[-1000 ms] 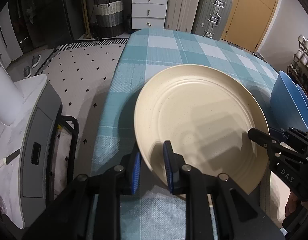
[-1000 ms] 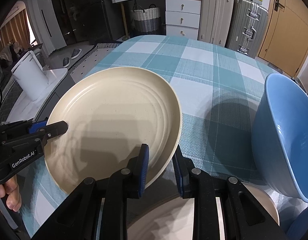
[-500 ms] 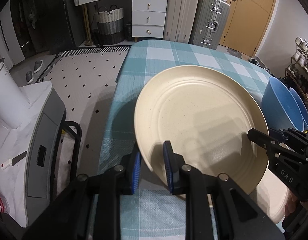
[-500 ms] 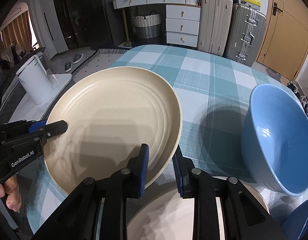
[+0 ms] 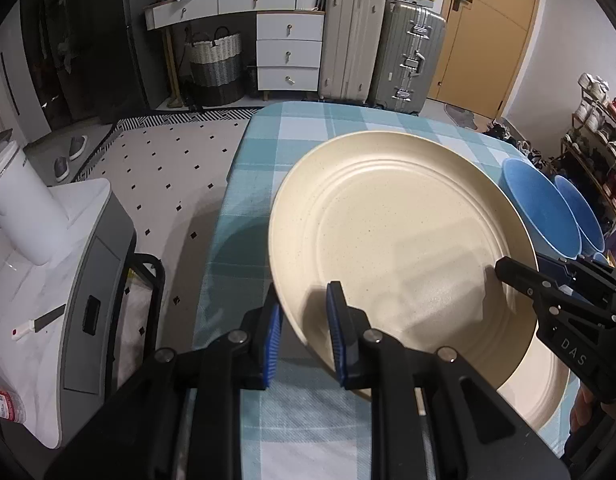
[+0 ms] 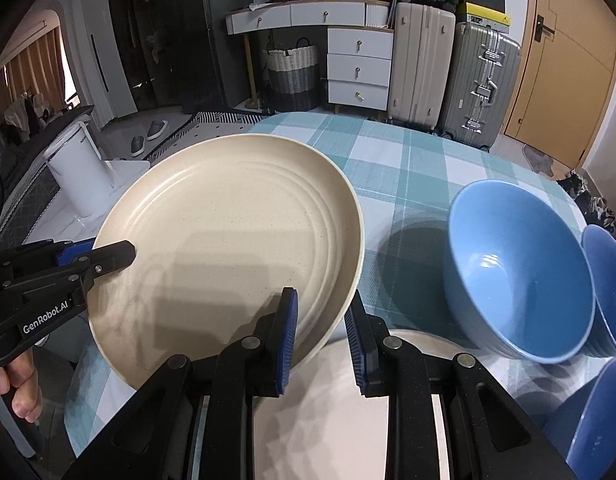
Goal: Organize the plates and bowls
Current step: 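Lift the cream plate with both grippers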
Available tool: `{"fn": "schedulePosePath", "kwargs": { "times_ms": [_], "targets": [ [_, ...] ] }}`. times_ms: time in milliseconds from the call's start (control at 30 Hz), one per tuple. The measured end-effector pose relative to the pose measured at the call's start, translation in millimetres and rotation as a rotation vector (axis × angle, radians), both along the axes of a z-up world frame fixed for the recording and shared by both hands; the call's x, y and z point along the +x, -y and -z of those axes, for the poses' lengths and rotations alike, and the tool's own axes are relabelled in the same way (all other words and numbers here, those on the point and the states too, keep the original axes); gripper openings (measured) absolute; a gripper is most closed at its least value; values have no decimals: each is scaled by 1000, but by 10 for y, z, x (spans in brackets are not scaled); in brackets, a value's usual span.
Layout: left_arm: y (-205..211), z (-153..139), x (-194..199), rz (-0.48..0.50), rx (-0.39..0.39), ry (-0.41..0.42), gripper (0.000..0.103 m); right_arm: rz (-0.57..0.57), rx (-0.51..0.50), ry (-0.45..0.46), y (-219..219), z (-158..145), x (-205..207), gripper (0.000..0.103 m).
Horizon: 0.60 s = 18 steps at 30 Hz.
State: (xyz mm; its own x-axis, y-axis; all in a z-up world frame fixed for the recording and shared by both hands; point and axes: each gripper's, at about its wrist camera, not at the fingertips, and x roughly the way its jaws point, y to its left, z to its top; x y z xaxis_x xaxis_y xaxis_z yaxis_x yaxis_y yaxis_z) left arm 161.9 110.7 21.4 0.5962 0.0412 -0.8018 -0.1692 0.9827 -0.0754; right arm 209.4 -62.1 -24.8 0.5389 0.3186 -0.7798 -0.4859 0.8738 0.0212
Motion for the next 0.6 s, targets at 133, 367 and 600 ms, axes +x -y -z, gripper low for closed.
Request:
{"fn": "schedulePosePath", "kwargs": {
  "times_ms": [133,367,600],
  "targets": [
    [107,-72,-73,11,1,10,20,9,3,8,112,-66,-80,24],
    [283,-148,-180,32,7,23,20,32,14,20,325,-163,-267,24],
    [475,-164,-281,58,10,26,20,54,19,25,544,-174,-435,24]
  ]
}}
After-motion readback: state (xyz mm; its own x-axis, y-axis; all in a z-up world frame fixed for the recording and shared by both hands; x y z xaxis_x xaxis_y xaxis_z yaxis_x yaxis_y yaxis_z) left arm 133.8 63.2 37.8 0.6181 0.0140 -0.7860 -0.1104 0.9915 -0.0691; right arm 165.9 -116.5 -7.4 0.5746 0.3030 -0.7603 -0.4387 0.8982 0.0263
